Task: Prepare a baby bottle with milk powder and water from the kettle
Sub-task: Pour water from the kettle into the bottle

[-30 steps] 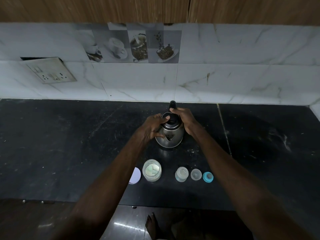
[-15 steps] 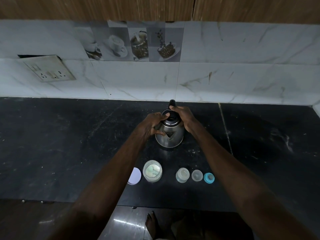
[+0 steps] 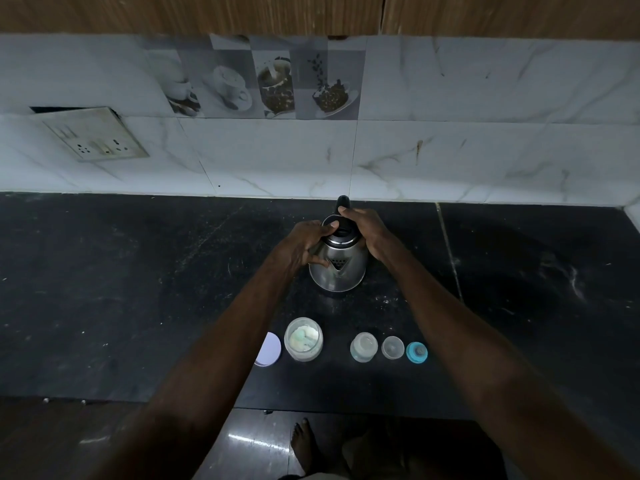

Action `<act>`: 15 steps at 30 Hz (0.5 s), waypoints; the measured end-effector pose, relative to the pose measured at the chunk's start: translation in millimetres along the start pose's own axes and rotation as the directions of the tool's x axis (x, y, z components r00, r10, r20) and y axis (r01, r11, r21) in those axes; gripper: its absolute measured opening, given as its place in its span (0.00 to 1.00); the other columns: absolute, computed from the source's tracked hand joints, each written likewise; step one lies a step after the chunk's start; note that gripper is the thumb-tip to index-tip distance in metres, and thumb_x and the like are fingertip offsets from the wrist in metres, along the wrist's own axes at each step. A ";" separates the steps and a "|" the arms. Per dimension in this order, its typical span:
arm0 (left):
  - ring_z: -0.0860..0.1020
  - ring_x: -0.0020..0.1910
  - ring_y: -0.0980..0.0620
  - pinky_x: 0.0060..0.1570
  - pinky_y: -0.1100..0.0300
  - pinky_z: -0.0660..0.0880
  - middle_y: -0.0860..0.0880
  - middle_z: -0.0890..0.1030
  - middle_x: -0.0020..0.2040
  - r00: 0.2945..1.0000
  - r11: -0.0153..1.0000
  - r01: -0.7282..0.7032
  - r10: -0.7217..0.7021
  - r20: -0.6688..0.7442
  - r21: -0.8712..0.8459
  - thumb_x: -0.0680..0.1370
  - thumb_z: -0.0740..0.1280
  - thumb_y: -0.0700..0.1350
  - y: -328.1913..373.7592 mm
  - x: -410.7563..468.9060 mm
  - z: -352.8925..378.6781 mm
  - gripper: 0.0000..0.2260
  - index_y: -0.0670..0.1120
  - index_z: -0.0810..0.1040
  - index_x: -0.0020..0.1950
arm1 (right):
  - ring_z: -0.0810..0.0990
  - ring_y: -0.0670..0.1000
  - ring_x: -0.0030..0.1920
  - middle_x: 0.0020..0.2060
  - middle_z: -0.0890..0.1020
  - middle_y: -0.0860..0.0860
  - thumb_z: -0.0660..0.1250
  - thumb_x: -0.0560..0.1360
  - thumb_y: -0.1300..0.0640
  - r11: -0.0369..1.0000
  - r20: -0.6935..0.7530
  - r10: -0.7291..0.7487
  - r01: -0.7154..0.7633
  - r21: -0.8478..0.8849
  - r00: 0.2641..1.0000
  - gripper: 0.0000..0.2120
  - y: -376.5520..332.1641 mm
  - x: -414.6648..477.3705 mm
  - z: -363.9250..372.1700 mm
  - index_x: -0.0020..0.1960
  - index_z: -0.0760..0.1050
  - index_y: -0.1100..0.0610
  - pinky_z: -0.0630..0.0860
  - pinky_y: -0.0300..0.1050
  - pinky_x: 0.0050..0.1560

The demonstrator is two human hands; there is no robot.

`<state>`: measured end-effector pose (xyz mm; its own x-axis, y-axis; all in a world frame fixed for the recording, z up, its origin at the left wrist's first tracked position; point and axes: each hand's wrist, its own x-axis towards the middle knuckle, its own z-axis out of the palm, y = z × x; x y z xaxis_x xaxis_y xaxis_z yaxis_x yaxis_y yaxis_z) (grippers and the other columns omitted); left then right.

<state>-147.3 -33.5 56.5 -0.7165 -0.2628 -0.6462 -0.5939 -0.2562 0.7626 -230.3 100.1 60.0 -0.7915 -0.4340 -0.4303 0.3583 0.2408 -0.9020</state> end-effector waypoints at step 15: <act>0.80 0.64 0.37 0.52 0.30 0.81 0.40 0.82 0.67 0.999 0.999 -0.029 0.028 -0.027 -0.038 0.80 0.73 0.49 4.1 -2.0 1.5 0.20 0.40 0.78 0.68 | 0.82 0.59 0.52 0.52 0.84 0.63 0.69 0.83 0.54 1.000 0.016 -0.023 0.023 -0.001 1.000 0.12 -4.6 7.3 0.9 0.57 0.82 0.64 0.75 0.52 0.56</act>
<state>-148.7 -32.6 60.9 -0.7226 -0.2949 -0.6252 -0.5586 -0.2838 0.7794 -237.2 95.0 61.0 -0.7915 -0.4534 -0.4097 0.3393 0.2315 -0.9117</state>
